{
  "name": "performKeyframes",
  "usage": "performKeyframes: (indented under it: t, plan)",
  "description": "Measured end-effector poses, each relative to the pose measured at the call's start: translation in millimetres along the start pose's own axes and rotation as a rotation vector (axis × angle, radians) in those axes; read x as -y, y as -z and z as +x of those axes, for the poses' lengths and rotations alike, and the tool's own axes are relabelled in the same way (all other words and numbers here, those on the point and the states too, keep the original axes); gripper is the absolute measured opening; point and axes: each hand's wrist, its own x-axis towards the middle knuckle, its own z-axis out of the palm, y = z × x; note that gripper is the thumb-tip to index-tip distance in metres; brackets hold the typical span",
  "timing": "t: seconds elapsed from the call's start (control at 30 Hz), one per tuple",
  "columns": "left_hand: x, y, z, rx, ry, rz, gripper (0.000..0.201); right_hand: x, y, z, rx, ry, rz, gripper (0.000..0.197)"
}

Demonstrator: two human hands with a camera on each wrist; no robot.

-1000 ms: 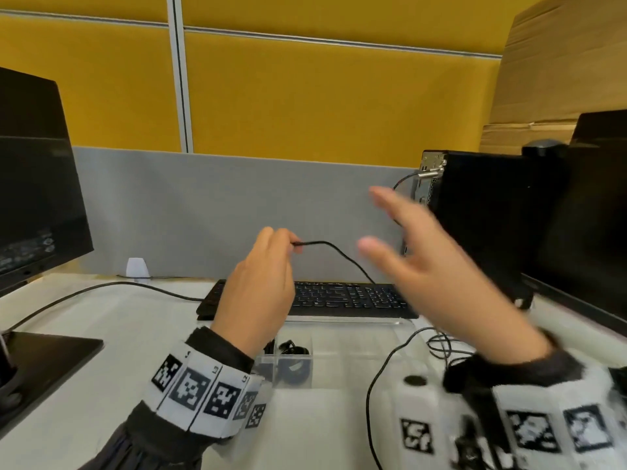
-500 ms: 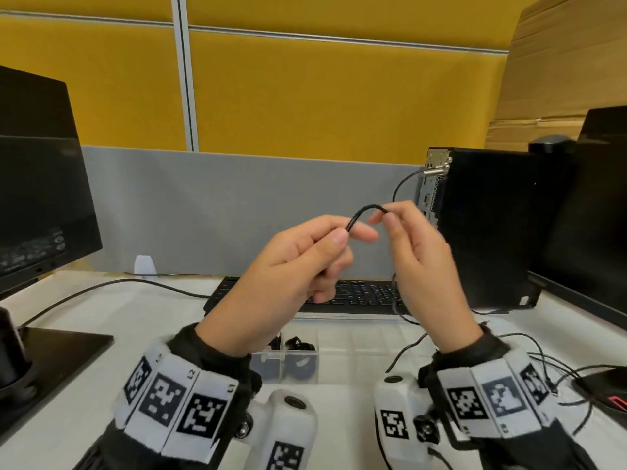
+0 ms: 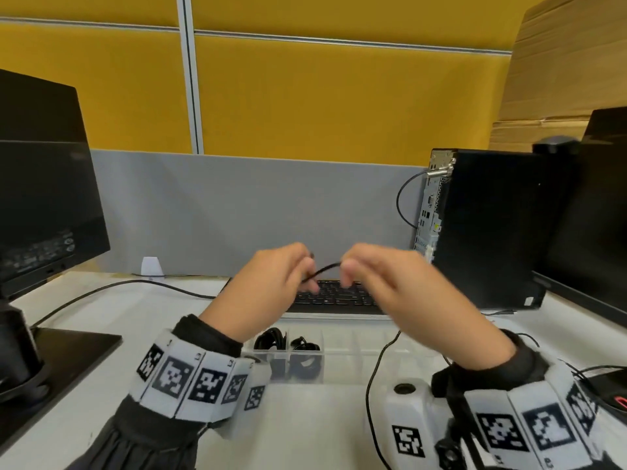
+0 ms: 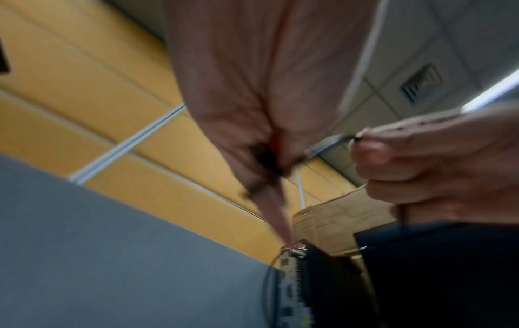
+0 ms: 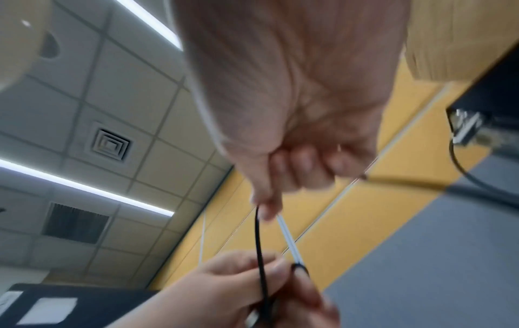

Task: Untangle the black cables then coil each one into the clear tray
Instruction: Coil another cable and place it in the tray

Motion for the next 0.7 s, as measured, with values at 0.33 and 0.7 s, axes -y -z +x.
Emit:
performKeyframes:
  t: [0.33,0.7]
  plan:
    - [-27,-5,-4,-0.072,-0.127,-0.907,0.029,-12,-25,5,0.263,-0.137,0.146,0.024]
    - [-6,-8,-6,0.085,-0.038,-0.124,0.048,-10,2,2,-0.011,-0.096,0.082,0.025]
